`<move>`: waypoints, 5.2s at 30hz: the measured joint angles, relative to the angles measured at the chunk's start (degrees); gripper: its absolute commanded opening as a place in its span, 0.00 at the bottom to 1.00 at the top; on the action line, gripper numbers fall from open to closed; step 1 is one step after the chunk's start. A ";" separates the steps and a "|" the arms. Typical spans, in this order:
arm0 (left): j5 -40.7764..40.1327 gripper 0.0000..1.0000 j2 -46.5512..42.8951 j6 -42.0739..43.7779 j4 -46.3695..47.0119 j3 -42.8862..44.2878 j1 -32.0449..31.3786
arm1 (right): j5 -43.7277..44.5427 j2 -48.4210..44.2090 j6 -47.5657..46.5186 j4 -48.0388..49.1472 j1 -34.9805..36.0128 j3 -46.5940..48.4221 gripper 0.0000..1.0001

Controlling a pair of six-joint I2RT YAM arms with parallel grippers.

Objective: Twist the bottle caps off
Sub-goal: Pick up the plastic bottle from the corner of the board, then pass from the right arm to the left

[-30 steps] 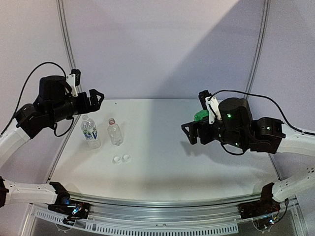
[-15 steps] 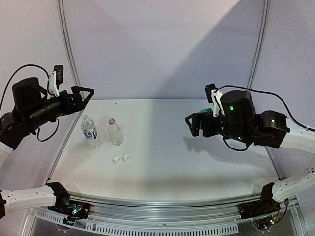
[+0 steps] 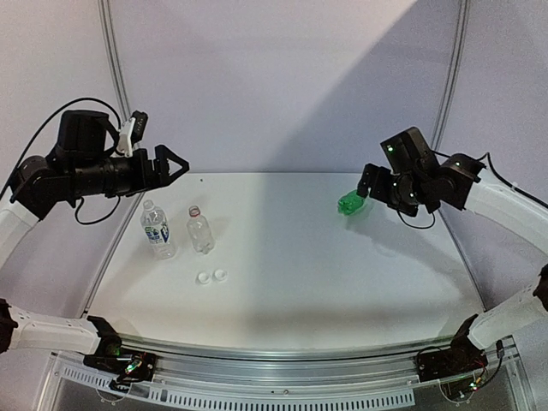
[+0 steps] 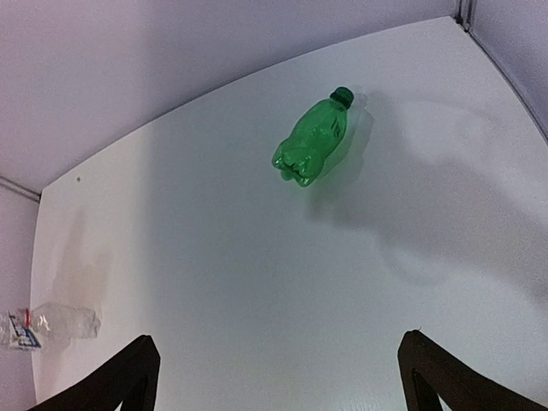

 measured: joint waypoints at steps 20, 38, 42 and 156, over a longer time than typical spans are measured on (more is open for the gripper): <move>1.81 0.99 14.53 -1.29 -7.17 13.49 -14.80 | -12.52 32.98 8.61 -8.79 -16.09 27.39 0.99; 6.36 0.99 23.28 -0.63 -4.50 13.81 -16.39 | -22.18 51.56 10.29 -2.62 -21.70 37.62 0.99; 6.91 0.99 25.38 0.13 -4.39 15.04 -16.39 | -23.04 54.38 10.45 -1.60 -21.88 37.79 0.99; 30.47 0.71 33.44 -9.97 33.97 18.93 -16.50 | -63.67 -16.26 -22.38 44.74 2.21 -21.18 0.27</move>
